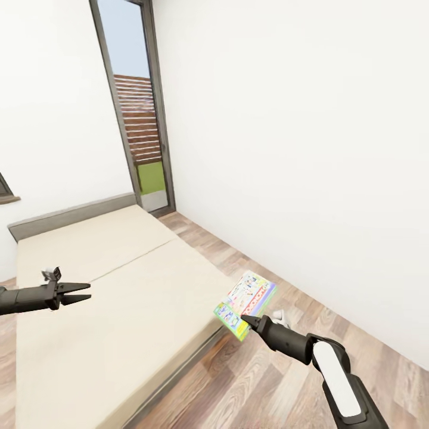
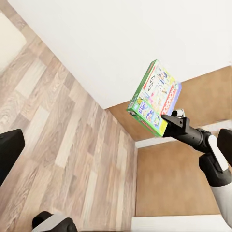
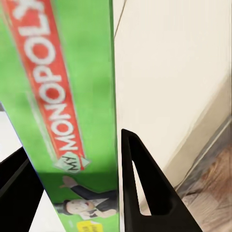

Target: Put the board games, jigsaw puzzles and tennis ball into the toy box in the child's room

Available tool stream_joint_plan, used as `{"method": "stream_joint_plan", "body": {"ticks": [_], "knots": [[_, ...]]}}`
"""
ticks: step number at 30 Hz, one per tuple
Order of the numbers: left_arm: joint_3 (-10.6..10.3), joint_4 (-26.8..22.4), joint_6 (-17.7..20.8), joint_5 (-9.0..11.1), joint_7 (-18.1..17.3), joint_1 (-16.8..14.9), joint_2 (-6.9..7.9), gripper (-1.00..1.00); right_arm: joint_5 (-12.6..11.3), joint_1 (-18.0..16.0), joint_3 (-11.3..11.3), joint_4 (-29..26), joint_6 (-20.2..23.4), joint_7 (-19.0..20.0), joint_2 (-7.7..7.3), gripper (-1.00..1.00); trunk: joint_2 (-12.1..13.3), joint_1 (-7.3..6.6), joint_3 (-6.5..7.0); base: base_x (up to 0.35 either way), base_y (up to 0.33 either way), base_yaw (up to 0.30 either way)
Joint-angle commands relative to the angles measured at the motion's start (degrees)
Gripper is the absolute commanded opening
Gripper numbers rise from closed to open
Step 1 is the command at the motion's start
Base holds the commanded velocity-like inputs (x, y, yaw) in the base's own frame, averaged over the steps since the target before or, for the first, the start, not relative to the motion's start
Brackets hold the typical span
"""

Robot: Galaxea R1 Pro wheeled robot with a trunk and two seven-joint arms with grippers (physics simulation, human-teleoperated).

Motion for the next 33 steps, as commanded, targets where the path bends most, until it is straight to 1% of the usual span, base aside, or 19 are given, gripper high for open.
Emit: {"method": "stream_joint_plan", "body": {"ticks": [1,33], "knots": [[-0.4,0.0,0.6,0.2,-0.3,-0.1,0.09,1.0,0.2,-0.1,-0.2,0.0,0.4,0.5,0.05,-1.0,-0.1,0.04,-0.17,0.0,-0.001,-0.255],[-0.4,0.0,0.6,0.2,-0.3,-0.1,0.1,1.0,0.2,-0.1,-0.2,0.0,0.3,0.5,0.03,-1.0,-0.1,0.04,-1.11,0.0,0.0,-0.258]]}}
